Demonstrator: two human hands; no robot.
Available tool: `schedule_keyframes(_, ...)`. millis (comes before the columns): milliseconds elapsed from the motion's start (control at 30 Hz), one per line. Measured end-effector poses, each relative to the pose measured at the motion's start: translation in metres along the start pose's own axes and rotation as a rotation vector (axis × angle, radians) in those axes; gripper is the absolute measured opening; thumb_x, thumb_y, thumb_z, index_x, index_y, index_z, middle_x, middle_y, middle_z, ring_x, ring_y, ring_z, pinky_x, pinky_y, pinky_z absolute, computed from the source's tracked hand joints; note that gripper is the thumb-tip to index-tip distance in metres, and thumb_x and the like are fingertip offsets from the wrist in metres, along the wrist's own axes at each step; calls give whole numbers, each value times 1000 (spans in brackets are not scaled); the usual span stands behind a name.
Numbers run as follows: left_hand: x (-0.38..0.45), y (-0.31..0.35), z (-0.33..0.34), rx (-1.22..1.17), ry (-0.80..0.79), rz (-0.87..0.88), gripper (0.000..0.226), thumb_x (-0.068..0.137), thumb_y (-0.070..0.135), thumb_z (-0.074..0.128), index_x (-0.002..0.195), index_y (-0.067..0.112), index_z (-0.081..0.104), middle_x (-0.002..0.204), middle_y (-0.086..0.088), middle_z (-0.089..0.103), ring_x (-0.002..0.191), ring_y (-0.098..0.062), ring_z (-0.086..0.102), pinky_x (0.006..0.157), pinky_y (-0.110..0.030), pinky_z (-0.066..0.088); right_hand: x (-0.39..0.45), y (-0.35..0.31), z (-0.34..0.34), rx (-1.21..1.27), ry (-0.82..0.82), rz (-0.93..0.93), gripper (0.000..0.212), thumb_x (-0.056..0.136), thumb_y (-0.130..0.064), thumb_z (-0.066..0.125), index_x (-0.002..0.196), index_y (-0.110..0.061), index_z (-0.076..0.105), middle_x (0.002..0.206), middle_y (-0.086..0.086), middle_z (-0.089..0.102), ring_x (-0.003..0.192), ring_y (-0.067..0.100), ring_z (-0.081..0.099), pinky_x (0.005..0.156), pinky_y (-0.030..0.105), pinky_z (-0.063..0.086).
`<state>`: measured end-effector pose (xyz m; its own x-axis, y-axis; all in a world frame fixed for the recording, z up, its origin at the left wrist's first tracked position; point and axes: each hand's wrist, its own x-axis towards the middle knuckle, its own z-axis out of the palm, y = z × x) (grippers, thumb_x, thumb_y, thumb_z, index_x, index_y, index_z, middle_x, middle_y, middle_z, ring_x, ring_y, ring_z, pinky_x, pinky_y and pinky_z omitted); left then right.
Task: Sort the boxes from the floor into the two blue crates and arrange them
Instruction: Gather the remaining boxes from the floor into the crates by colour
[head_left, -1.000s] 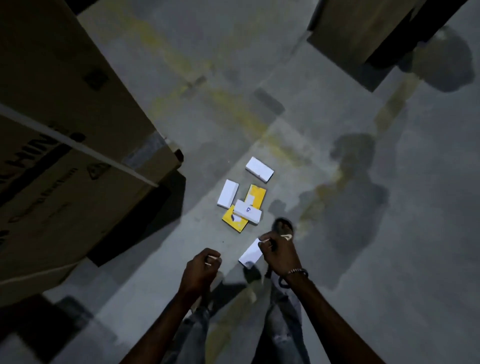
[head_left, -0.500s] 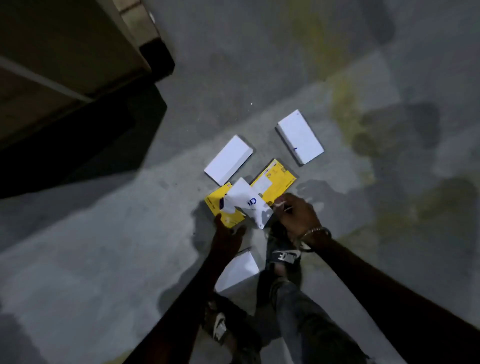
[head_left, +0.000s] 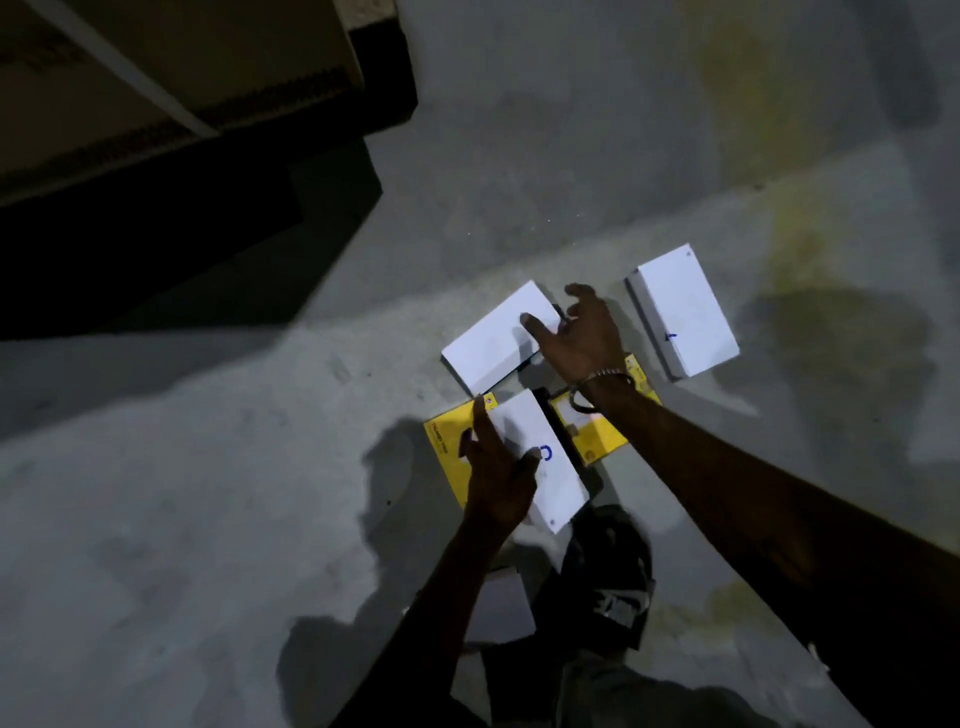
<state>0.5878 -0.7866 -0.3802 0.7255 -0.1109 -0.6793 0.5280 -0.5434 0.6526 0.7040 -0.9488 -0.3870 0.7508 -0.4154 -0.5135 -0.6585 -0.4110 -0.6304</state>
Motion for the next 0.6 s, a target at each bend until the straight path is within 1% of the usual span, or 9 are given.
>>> schedule_keyframes(67,2,-6,-10,-74,57,43,101,86,34,69,163,8,9,165,-14,24,145,-25,30,118,-42,26,10,-20,15,12,-83,124,120,62,-75,80,157,-27,27,156,14,36,142,34,39,116,51,39)
schedule_keyframes(133,0,-11,-19,-113,121,68,102,85,38,72,163,13,11,153,-11,32,124,-6,39,103,-28,34,20,-32,30,-21,-120,288,141,53,-84,79,162,-30,7,167,16,11,153,41,17,121,57,25)
schedule_keyframes(200,-6,-27,-32,-173,185,55,107,83,39,81,163,27,10,151,-6,34,130,-15,43,106,-36,43,23,-38,47,-130,-99,364,145,50,-83,80,162,-29,4,166,20,6,151,46,11,121,58,21)
schedule_keyframes(233,-8,-33,-39,-212,199,42,110,80,41,84,161,35,11,151,-5,36,133,-24,46,108,-45,47,24,-38,53,-162,-63,378,141,51,-79,82,160,-28,9,163,21,10,148,48,16,119,57,25)
schedule_keyframes(300,-16,-42,-59,-210,208,0,107,75,45,86,158,42,19,143,-7,46,126,-29,54,102,-54,53,19,-41,63,-112,7,414,123,55,-66,86,153,-26,22,153,20,22,137,48,30,109,54,36)
schedule_keyframes(367,-27,-45,-80,-181,227,-19,93,73,42,84,152,35,34,123,-4,60,110,-25,63,92,-55,58,3,-42,57,16,51,497,112,56,-62,85,146,-25,29,149,19,29,131,46,38,104,53,40)
schedule_keyframes(433,-49,-42,-103,-253,256,-59,91,72,49,81,149,33,37,125,-6,63,112,-29,65,93,-58,57,-20,-45,38,197,71,557,105,49,-61,84,136,-22,40,141,17,41,122,40,48,101,49,47)
schedule_keyframes(533,-97,-28,-136,-382,272,-138,104,63,53,87,149,48,28,134,0,58,121,-36,62,91,-66,56,-46,-47,-9,454,17,568,86,40,-38,88,116,-6,63,109,18,69,82,28,69,67,41,59)
schedule_keyframes(600,-143,0,-160,-382,225,-155,95,65,44,89,140,59,33,133,-5,60,119,-36,64,90,-63,58,-93,-90,-63,481,-111,648,68,47,-27,84,109,-4,69,92,18,71,59,26,66,55,42,57)
